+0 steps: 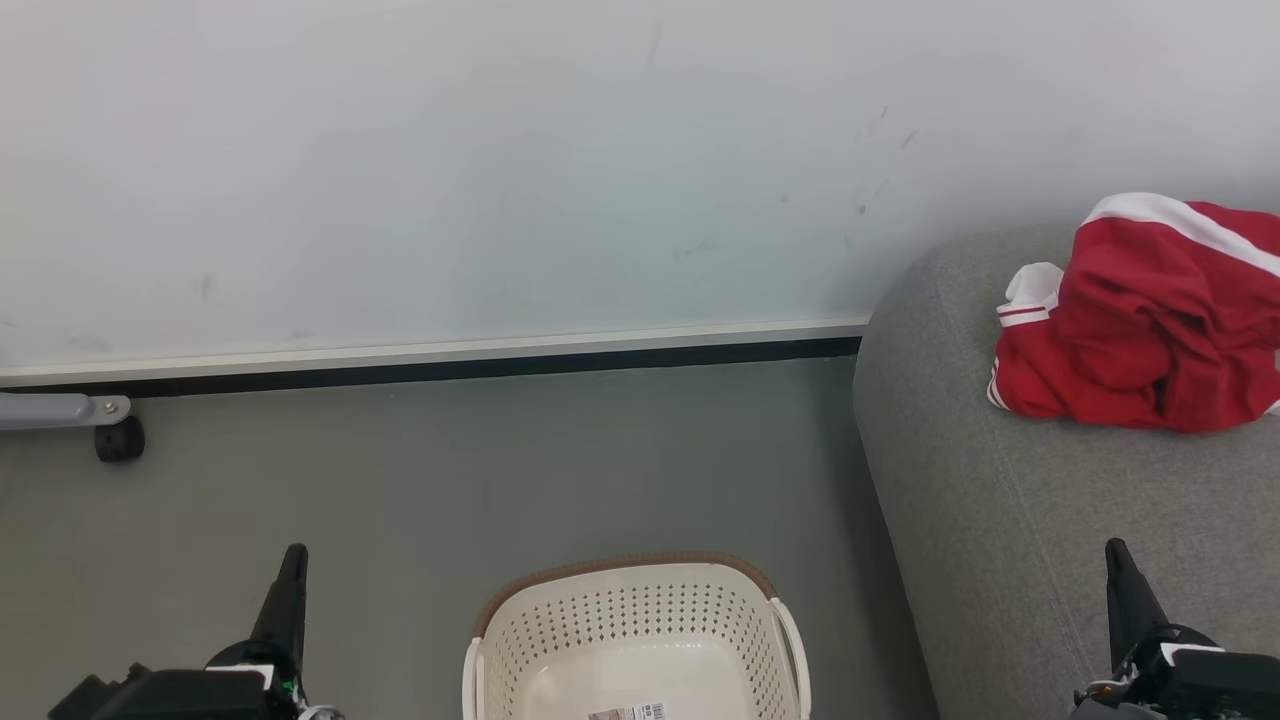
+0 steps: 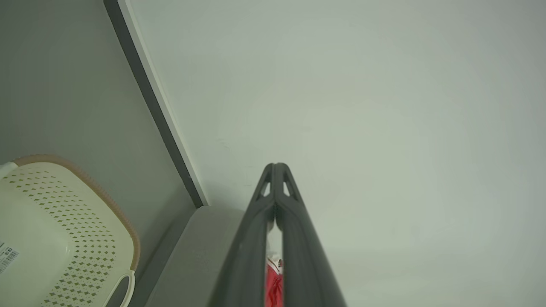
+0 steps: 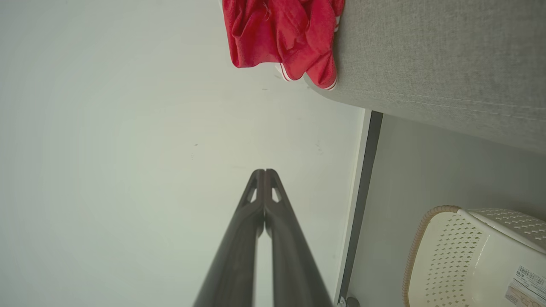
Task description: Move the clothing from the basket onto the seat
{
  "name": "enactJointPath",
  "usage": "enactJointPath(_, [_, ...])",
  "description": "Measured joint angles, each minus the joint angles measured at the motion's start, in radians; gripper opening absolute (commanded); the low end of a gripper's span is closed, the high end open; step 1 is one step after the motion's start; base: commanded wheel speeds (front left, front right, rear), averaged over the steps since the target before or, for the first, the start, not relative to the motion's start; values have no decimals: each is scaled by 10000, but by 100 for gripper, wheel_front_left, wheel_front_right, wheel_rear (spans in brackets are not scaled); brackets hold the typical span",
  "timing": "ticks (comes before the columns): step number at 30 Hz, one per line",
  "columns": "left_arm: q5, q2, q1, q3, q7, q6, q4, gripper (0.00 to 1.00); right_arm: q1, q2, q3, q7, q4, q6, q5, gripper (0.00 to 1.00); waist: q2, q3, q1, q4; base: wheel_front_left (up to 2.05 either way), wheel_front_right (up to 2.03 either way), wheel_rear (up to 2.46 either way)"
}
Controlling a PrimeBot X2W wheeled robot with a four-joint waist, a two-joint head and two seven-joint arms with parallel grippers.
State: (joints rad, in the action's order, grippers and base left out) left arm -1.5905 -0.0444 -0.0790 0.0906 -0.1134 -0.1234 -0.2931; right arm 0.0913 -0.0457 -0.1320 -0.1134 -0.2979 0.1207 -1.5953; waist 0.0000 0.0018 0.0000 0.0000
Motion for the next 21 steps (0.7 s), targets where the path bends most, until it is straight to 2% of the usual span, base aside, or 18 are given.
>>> enactJointPath(21, [-100, 12, -8, 4, 0, -2, -19, 0, 1, 12, -10, 0, -8, 0, -4, 0, 0, 0, 0, 0, 0, 0, 0])
